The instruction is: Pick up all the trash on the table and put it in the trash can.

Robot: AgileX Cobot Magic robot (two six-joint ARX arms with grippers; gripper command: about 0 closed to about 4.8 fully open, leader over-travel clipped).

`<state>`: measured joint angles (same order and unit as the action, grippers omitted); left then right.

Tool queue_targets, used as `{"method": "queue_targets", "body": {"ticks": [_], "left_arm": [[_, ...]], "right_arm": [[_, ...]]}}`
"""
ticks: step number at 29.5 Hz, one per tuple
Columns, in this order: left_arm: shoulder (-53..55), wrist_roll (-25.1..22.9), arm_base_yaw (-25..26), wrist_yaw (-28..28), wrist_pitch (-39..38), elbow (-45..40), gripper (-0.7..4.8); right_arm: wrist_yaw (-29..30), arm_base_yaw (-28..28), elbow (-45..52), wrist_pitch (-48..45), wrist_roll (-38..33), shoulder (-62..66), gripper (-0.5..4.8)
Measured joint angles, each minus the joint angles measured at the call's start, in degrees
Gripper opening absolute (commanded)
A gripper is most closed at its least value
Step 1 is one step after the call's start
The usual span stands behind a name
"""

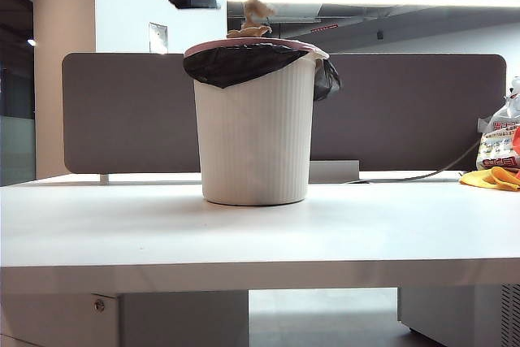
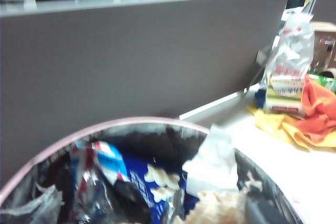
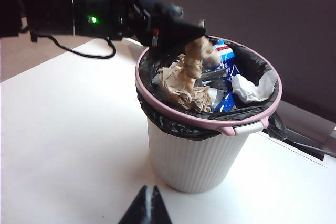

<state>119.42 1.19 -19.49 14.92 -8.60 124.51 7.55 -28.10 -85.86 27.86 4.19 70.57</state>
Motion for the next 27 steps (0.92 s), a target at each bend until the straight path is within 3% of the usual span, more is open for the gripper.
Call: {"method": "queue_targets", "body": {"ticks": [4,7,10,15,18,23,27], "left_arm": [[0.31,-1.01,0.00,-0.57,-2.16,0.31,4.79],[0.63,2.80,0.02,-0.52,-2.49,-0.07,4.79],[0.13,7.43,0.02,0.79,2.38,-0.07,4.79],[-2.32,9.92,0.02,2.62,8.09,1.42,4.79],[-2.64,12.20,0.02,6.34,7.28,2.62,4.79],[-2.86,17.86,1.07,18.29,4.55,3.21,4.79],[-4.68,18.43,1.33,19.56,4.81,3.74,4.79]], "right_arm": [[0.04,0.00,0.02,-0.57,0.00,0.28,-0.04],[0.02,0.00,-0.04,-1.09,0.00,0.96,-0.04],[0.02,0.00,-0.02,-2.45,0.02,2.10,-0.04],[0.02,0.00,-0.04,-8.90,0.04,4.39,-0.03],[0.31,0.48,-0.04,-13.18,0.39,6.45,-0.03],[5.95,4.37,-0.04,-19.65,0.37,9.20,-0.03],[9.33,7.56,-0.11,-24.28,-0.44,12.81,-0.01]]}}
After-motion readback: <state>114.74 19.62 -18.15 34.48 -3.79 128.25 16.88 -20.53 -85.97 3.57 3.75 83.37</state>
